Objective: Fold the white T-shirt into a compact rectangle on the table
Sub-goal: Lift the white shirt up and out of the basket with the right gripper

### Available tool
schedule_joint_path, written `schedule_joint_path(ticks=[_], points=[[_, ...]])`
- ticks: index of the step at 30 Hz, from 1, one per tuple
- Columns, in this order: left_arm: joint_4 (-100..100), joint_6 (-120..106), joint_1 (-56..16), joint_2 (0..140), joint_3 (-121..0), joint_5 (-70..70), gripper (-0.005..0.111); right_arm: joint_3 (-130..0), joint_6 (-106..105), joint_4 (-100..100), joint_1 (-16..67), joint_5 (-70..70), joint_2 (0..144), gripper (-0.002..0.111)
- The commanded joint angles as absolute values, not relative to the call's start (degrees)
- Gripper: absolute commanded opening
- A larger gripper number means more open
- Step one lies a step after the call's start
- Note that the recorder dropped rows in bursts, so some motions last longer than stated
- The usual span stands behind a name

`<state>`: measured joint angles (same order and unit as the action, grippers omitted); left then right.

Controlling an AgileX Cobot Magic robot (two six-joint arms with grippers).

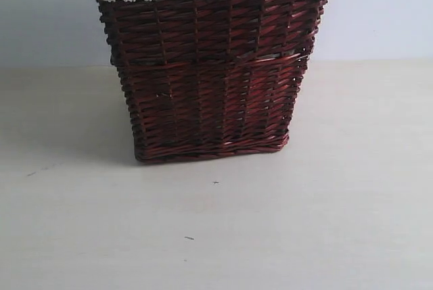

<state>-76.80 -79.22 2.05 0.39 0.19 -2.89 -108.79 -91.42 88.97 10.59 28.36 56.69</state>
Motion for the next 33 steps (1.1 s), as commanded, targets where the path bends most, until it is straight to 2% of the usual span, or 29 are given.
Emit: schedule_joint_path(ticks=[1, 4, 7, 10, 23, 33], points=[[-77.23, -79.02, 2.16, 0.00, 0.00, -3.15, 0.000, -106.24, -76.83, 71.02, 10.67, 41.86, 57.35, 0.000], [-77.23, -79.02, 2.16, 0.00, 0.00, -3.15, 0.000, -102.88, -70.46, 58.29, 10.67, 49.90, 58.34, 0.000], [-77.23, -79.02, 2.16, 0.00, 0.00, -3.15, 0.000, -97.50, -70.02, 52.11, 10.67, 41.70, 59.28, 0.000], [-77.23, -79.02, 2.16, 0.00, 0.00, -3.15, 0.000, -94.11, -70.29, 52.11, 10.67, 40.13, 59.28, 0.000], [-77.23, -79.02, 2.16, 0.00, 0.00, -3.15, 0.000, -80.71, -73.61, 52.71, 10.67, 58.18, 60.00, 0.000], [-77.23, -79.02, 2.16, 0.00, 0.00, -3.15, 0.000, -68.93, -88.32, 52.96, 10.67, 58.62, 64.31, 0.000]])
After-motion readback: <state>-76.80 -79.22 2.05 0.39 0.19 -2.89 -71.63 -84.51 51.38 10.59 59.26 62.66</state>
